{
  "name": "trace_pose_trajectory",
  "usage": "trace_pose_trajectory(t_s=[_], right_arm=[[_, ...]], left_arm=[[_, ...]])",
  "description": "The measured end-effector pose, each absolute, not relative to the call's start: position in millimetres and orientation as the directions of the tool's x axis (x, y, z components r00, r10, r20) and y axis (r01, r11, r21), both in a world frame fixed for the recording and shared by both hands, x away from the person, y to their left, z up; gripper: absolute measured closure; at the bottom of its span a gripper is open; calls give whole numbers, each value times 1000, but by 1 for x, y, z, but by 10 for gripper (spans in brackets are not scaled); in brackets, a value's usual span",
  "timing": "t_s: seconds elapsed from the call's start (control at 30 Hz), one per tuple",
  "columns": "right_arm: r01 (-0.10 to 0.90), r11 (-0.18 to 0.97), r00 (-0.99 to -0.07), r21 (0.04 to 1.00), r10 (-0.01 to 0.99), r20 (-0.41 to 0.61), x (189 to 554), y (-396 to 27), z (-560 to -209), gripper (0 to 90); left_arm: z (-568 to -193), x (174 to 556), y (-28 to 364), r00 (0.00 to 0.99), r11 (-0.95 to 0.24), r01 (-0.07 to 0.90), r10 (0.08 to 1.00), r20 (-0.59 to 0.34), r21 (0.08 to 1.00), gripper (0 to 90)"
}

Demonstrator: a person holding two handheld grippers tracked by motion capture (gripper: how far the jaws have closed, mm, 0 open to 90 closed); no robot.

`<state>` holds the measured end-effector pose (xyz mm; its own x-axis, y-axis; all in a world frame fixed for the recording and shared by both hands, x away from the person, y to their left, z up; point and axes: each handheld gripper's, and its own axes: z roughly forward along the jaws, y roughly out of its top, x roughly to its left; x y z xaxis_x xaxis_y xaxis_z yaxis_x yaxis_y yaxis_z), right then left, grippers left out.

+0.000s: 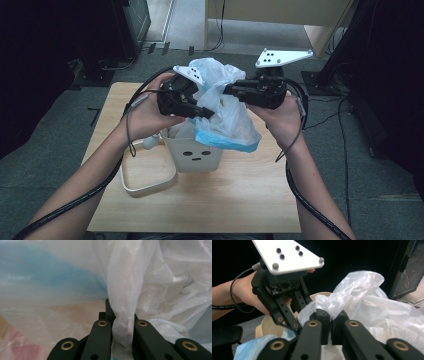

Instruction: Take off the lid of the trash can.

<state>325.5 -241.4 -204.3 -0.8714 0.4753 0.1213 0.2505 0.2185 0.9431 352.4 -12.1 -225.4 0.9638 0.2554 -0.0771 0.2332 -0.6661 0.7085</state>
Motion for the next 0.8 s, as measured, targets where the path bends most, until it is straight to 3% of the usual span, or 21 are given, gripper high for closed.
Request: trace_pose_trajectory(t_s=[0.17, 0.3, 0.47, 0.57, 0.63, 0.77, 0.8], right_arm=[[249, 235, -873, 940, 475, 113, 327, -246, -214, 505], [263, 268, -886, 927, 447, 122, 328, -238, -226, 393], [272, 335, -909, 902, 396, 127, 333, -216, -242, 334], [265, 364, -916, 893, 384, 115, 335, -205, -247, 337], [252, 390, -920, 886, 382, 93, 336, -199, -248, 390], [218, 412, -928, 885, 367, 57, 335, -191, -247, 698], [221, 417, -928, 882, 368, 58, 335, -191, -246, 734]], left_arm=[[-210, 355, 2, 955, -590, 245, 284, -86, 769, 893], [-198, 354, 7, 956, -567, 233, 281, -81, 790, 893], [-189, 349, 3, 962, -558, 219, 261, -81, 800, 895], [-188, 347, -1, 965, -567, 208, 253, -71, 797, 895], [-189, 347, -4, 965, -572, 210, 251, -74, 793, 896], [-193, 348, -6, 966, -577, 207, 247, -73, 790, 895], [-193, 349, -5, 967, -571, 208, 243, -79, 794, 893]])
